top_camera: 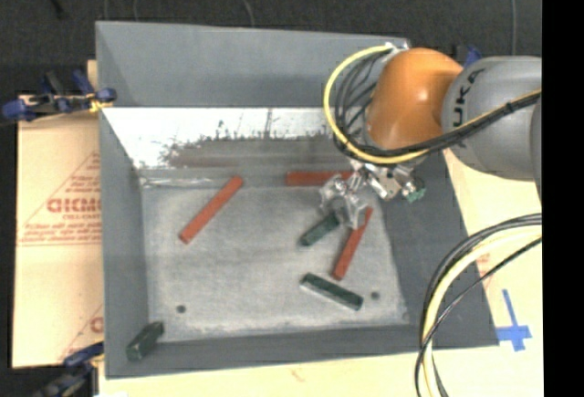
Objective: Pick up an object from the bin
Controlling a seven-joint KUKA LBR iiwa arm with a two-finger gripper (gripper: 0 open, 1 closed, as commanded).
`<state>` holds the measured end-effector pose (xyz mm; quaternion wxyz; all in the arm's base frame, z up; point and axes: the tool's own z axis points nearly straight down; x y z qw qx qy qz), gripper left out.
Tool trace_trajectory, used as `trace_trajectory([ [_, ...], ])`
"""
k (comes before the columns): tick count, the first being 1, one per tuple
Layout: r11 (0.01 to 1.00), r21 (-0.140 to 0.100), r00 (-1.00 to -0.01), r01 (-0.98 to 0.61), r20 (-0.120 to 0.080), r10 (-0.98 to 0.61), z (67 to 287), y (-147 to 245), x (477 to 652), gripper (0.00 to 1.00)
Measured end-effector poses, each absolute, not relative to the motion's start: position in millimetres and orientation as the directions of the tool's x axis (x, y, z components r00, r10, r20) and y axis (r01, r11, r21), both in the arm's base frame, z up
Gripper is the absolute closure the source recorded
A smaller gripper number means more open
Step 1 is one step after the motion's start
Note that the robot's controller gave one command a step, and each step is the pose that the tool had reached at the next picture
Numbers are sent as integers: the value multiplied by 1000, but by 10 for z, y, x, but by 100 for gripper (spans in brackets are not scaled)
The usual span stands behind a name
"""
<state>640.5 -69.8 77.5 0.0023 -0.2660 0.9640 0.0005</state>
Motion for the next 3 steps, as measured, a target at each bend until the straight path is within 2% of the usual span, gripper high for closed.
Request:
trace_trajectory([
  [1, 859, 0, -859, -513, -5, -513, 775, -698, 6405, 100],
  [2, 857, -4, -857, -516, -6, -516, 726, -599, 6519, 100],
  [3, 862, 0, -862, -507, -4, -507, 815, -539, 6481, 100],
])
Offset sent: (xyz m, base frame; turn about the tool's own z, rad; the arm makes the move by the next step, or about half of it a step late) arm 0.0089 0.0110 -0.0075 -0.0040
